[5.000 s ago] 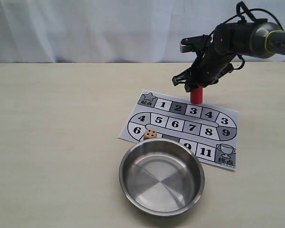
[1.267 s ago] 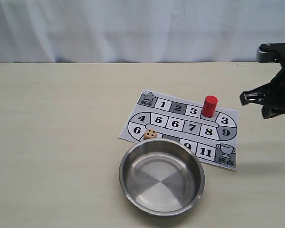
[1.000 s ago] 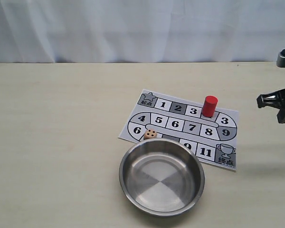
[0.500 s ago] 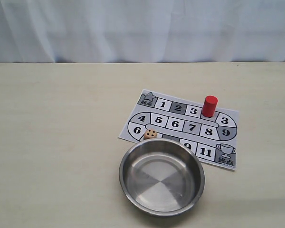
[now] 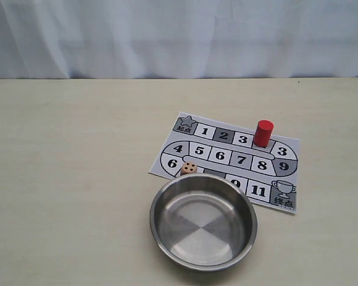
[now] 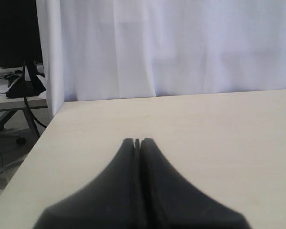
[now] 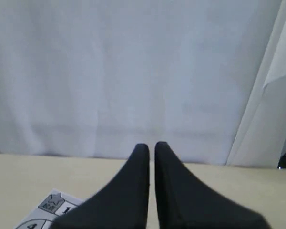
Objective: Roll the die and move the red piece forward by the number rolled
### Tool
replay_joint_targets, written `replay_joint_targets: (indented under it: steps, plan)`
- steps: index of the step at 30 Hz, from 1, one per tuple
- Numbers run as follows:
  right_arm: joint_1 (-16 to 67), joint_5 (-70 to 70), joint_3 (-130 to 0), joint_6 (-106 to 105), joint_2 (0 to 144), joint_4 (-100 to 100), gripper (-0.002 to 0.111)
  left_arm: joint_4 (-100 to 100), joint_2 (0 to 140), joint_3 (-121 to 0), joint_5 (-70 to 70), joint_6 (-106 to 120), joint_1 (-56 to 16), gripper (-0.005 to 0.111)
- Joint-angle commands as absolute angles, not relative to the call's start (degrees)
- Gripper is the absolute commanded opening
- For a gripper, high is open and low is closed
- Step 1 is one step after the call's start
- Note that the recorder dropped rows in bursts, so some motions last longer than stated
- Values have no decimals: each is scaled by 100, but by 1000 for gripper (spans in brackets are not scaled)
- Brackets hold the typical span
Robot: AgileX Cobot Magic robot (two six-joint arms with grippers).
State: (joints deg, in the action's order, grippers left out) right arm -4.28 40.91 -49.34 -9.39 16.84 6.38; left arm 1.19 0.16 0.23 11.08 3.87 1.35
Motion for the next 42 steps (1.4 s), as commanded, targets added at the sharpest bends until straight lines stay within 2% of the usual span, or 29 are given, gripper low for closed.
replay_joint_targets:
  steps: [1, 5, 10, 24, 28, 36, 42]
  plan:
    - [-453, 4052, -4758, -895, 693, 855, 4, 80, 0, 0, 1065, 356, 125, 0]
    - [-453, 4065, -4563, -895, 0, 1000, 4, 80, 0, 0, 1065, 356, 125, 0]
    - [-453, 4494, -4413, -895, 0, 1015, 4, 80, 0, 0, 1065, 356, 125, 0]
    - [-52, 4227, -4286, -992, 0, 918, 4, 80, 0, 0, 1065, 356, 125, 0]
    - [-52, 3622, -3918, -992, 0, 705, 4, 80, 0, 0, 1087, 356, 125, 0]
    - [-52, 1555, -2471, -992, 0, 513, 4, 80, 0, 0, 1087, 356, 125, 0]
    - [-52, 1470, -1553, -964, 0, 524, 4, 80, 0, 0, 1087, 356, 125, 0]
